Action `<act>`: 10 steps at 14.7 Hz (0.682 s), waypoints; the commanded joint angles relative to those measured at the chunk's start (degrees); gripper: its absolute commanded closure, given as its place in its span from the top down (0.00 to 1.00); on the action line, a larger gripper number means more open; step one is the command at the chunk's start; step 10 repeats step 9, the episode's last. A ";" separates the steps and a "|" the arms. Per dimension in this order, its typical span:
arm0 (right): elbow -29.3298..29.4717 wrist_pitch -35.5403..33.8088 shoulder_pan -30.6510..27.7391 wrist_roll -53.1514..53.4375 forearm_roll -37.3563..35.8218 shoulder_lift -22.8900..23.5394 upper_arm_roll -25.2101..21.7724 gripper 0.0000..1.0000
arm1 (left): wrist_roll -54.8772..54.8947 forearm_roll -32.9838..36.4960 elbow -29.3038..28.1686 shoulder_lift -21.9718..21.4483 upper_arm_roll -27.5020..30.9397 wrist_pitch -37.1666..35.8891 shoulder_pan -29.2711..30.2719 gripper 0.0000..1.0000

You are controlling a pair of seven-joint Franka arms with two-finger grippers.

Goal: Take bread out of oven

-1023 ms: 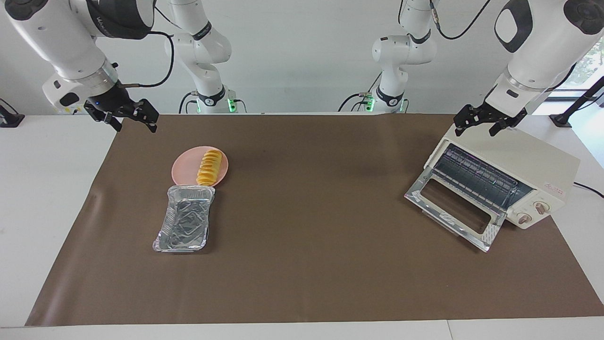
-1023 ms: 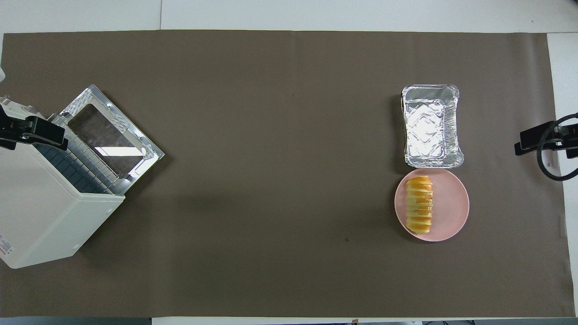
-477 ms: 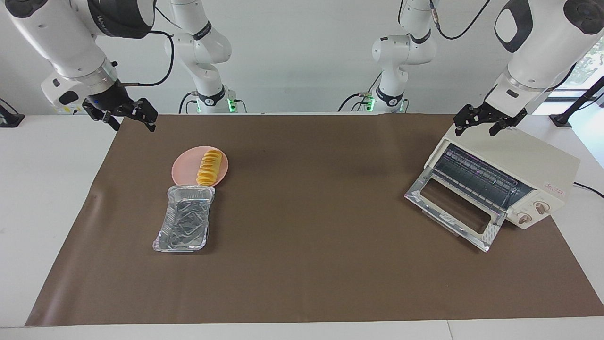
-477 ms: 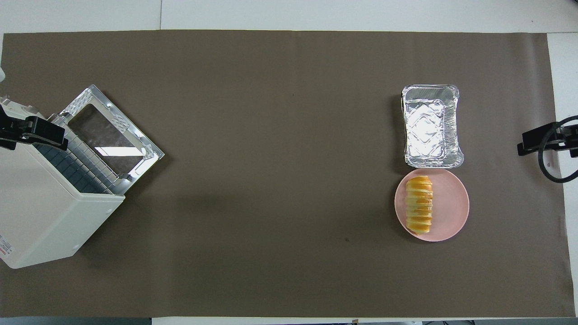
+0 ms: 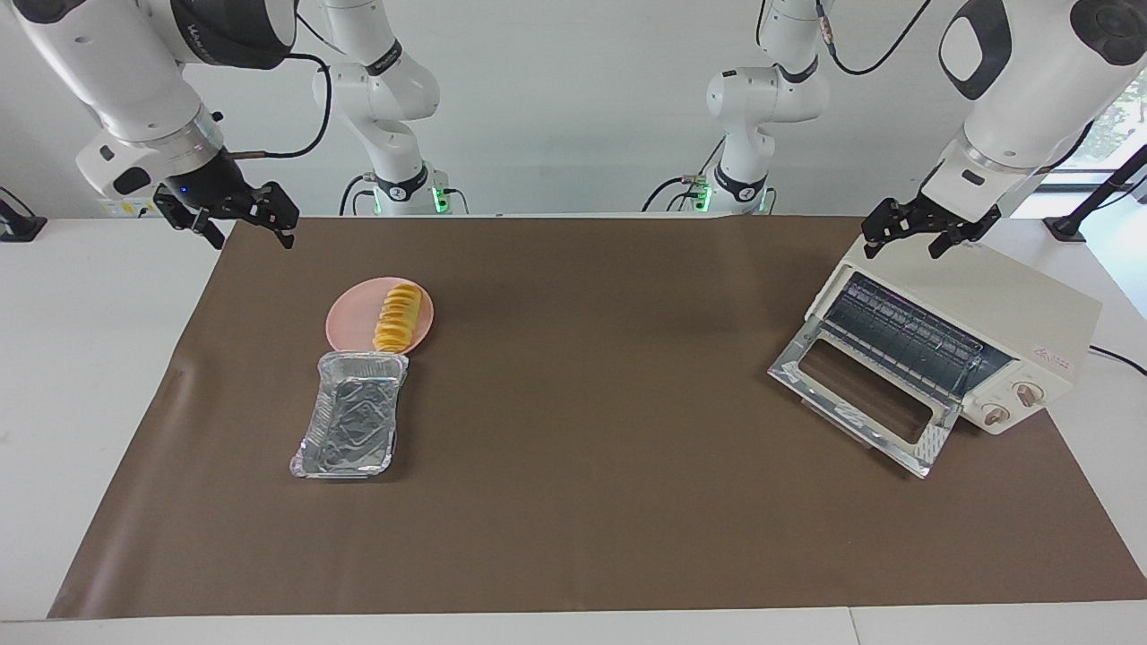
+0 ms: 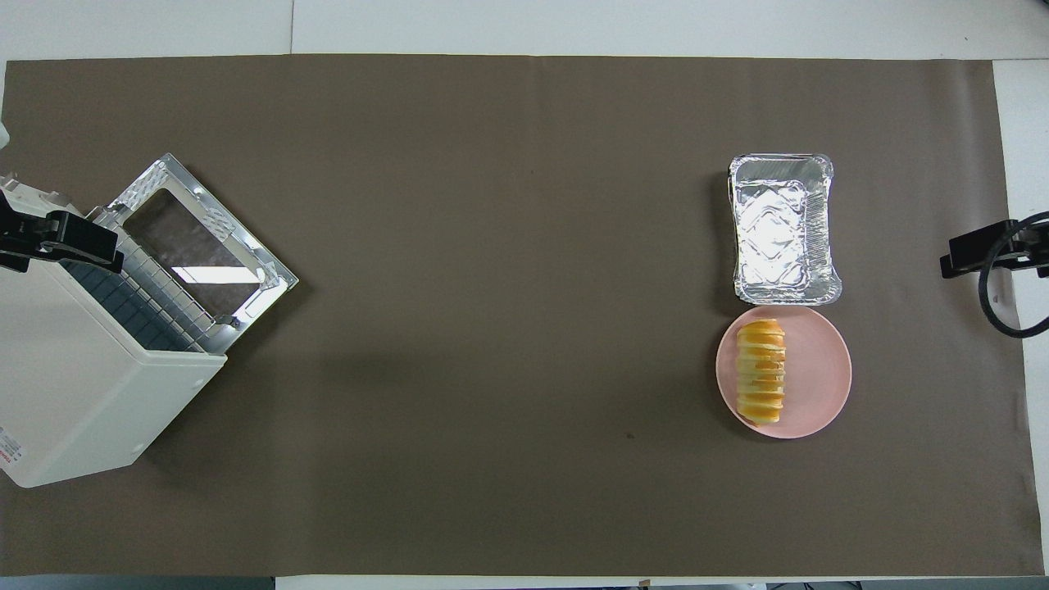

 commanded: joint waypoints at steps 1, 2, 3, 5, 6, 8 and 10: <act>-0.09 2.17 0.22 -1.23 -0.89 -0.46 -0.16 1.00 | 0.44 0.84 -1.04 -1.04 -0.05 0.90 0.26 1.00; -0.08 1.65 0.22 -1.15 -0.80 -0.55 -0.07 1.00 | 0.44 0.84 -1.04 -1.12 -0.05 0.90 0.26 1.00; -0.17 1.64 0.22 -1.15 -0.71 -0.55 -0.07 1.00 | 0.44 0.84 -1.04 -1.04 -0.05 0.82 0.26 1.00; -0.08 1.73 0.13 -1.23 -0.53 -0.46 -0.07 1.00 | 0.44 0.84 -1.04 -1.04 -0.05 0.82 0.26 1.00; -0.08 1.64 0.13 -1.32 -0.45 -0.46 -0.07 1.00 | 0.44 0.84 -1.04 -1.04 -0.05 0.90 0.26 1.00; -0.08 1.56 0.13 -1.23 -0.45 -0.46 -0.07 1.00 | 0.44 0.84 -1.04 -1.12 -0.05 0.90 0.26 1.00; -0.08 1.56 0.13 -1.15 -0.45 -0.46 -0.07 1.00 | 0.44 0.84 -1.04 -1.04 -0.05 0.90 0.26 1.00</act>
